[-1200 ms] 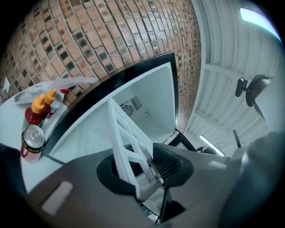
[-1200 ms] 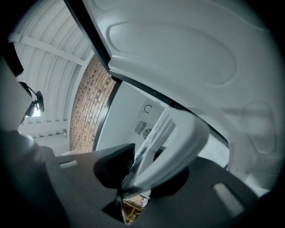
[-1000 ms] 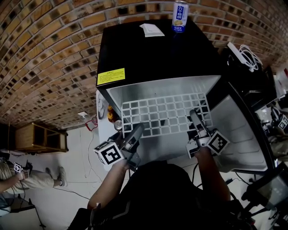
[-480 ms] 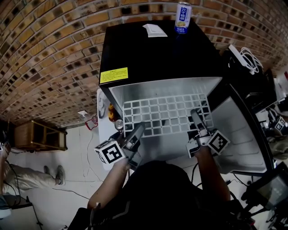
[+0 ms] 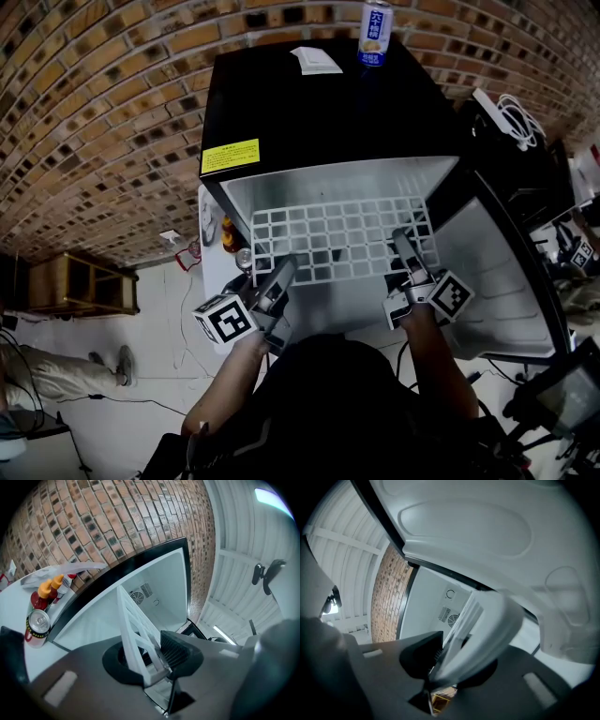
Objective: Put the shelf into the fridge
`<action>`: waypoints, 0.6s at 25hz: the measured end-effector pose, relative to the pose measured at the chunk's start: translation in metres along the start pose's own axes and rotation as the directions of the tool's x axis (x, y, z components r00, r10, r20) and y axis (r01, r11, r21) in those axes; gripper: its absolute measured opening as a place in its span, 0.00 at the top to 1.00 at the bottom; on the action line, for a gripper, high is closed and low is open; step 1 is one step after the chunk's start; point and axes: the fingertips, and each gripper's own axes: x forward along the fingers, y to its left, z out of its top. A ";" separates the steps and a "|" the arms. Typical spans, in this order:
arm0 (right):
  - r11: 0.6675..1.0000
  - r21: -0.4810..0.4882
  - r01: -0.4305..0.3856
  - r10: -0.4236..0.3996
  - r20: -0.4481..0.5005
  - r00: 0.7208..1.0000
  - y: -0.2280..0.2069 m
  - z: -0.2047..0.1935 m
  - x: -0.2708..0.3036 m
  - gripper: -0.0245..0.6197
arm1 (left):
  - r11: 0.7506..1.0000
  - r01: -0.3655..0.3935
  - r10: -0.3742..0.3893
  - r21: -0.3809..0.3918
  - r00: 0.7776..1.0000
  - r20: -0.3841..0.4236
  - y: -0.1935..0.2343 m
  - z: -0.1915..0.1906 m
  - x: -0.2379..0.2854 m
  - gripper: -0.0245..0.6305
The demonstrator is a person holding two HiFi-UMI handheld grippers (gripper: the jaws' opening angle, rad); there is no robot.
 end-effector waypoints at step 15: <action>0.999 0.008 0.047 -0.047 0.017 0.999 -0.005 0.009 0.011 0.81 | 1.000 -0.001 0.001 -0.011 1.000 0.004 -0.002 0.002 0.004 0.80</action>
